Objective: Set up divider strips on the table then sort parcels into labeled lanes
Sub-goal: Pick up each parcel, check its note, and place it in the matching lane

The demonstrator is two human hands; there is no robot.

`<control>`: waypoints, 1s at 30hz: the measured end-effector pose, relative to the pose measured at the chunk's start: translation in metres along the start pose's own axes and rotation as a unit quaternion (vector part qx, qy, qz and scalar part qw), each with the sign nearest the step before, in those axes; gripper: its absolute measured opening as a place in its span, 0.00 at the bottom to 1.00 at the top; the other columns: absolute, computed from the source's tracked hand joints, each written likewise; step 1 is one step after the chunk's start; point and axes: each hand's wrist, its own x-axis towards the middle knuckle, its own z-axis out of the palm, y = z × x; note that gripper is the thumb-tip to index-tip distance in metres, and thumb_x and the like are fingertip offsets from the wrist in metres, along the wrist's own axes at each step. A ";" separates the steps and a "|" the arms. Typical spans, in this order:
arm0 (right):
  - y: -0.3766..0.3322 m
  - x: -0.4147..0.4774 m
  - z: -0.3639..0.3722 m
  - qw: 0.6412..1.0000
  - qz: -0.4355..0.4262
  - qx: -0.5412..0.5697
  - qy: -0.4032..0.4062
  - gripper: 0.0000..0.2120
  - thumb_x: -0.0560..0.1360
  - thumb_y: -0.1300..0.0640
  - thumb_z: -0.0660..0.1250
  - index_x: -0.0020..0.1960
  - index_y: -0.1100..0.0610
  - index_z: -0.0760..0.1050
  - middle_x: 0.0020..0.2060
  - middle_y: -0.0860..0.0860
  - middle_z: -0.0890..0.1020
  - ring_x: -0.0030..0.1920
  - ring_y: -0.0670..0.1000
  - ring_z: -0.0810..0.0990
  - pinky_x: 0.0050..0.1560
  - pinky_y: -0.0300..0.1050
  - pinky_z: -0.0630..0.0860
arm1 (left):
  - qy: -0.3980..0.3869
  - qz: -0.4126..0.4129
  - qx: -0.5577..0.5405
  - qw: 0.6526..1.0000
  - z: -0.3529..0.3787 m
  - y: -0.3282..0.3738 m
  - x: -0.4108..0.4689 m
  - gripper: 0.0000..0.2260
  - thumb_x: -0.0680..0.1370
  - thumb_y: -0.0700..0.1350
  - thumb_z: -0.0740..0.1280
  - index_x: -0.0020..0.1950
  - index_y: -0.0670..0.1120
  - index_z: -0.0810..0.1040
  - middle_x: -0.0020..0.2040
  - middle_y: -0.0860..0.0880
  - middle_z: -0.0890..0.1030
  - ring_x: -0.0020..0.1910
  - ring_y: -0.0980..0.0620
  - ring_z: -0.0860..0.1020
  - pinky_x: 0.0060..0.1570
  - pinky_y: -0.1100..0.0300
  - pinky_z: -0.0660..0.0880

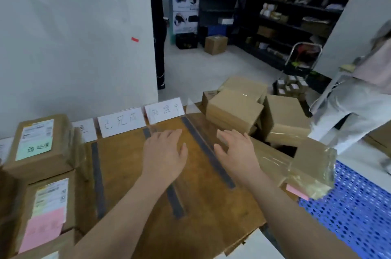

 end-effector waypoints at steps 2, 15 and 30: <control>0.047 -0.012 -0.019 1.000 0.019 -0.003 0.001 0.19 0.78 0.49 0.60 0.68 0.52 0.73 0.64 0.48 0.77 0.67 0.51 0.70 0.74 0.55 0.56 | -0.020 0.014 -0.001 1.000 0.023 0.045 0.002 0.21 0.81 0.55 0.58 0.73 0.52 0.70 0.69 0.51 0.76 0.67 0.48 0.72 0.68 0.51 0.68; 0.291 -0.042 -0.056 0.954 0.285 0.082 -0.032 0.23 0.77 0.51 0.63 0.71 0.55 0.70 0.61 0.57 0.80 0.59 0.57 0.78 0.68 0.53 0.67 | -0.148 0.115 -0.023 0.982 0.151 0.236 0.023 0.22 0.82 0.57 0.57 0.75 0.52 0.67 0.71 0.52 0.73 0.70 0.50 0.69 0.70 0.54 0.65; 0.397 -0.036 -0.017 0.827 0.436 0.352 -0.058 0.15 0.79 0.52 0.62 0.63 0.56 0.74 0.53 0.50 0.80 0.45 0.48 0.78 0.51 0.47 0.73 | -0.274 0.169 0.108 0.941 0.265 0.340 0.065 0.25 0.82 0.60 0.52 0.73 0.46 0.67 0.66 0.50 0.77 0.70 0.48 0.70 0.75 0.42 0.47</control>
